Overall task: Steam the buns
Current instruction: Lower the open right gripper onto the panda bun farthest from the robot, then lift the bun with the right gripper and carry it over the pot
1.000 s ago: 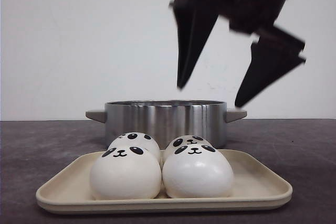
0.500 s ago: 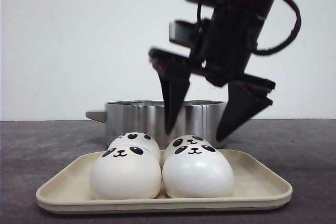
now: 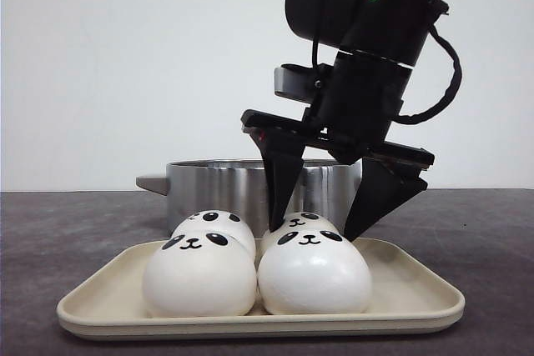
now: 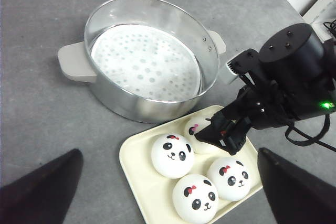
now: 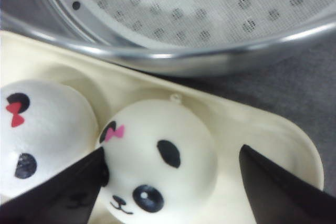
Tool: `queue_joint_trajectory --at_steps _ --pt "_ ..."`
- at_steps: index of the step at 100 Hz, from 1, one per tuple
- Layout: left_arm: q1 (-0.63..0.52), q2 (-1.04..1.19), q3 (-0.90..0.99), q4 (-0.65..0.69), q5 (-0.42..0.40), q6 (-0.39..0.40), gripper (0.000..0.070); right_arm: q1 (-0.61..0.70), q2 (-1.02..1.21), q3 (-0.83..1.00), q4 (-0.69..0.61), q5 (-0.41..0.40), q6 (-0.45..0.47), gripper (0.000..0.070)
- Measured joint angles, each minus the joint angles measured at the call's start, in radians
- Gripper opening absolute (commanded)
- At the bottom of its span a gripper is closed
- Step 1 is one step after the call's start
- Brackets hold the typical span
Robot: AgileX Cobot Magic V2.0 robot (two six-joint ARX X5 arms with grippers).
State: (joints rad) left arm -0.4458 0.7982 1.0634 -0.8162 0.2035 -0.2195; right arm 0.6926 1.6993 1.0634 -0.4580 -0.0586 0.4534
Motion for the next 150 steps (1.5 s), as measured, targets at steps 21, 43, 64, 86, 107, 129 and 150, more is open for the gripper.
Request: queue_joint_trajectory --at_steps 21,43,64,86,107,129,150 --pt "-0.018 0.000 0.000 -0.005 0.000 0.016 0.0678 0.000 0.000 0.000 0.005 -0.001 0.000 0.0295" --pt "-0.018 0.000 0.000 -0.005 0.000 0.022 0.0678 -0.001 0.000 0.000 -0.003 0.000 0.000 0.0207" --pt "-0.019 0.000 0.000 -0.005 -0.015 0.022 0.0678 -0.007 0.024 0.018 -0.038 -0.002 0.000 0.0000" --pt "-0.019 0.000 0.000 -0.005 -0.022 0.022 0.0678 -0.007 0.030 0.023 -0.037 -0.005 -0.008 0.0000" --pt "-0.019 0.000 0.000 -0.005 -0.023 0.022 0.0678 -0.002 -0.048 0.003 -0.082 -0.096 -0.016 0.0000" --pt "-0.019 0.000 0.000 -0.005 -0.027 0.022 0.0678 0.079 -0.304 0.017 -0.075 -0.125 -0.026 0.0000" --pt "-0.019 0.000 0.000 -0.003 -0.027 0.022 0.0678 0.065 -0.371 0.196 -0.057 -0.035 -0.049 0.0000"
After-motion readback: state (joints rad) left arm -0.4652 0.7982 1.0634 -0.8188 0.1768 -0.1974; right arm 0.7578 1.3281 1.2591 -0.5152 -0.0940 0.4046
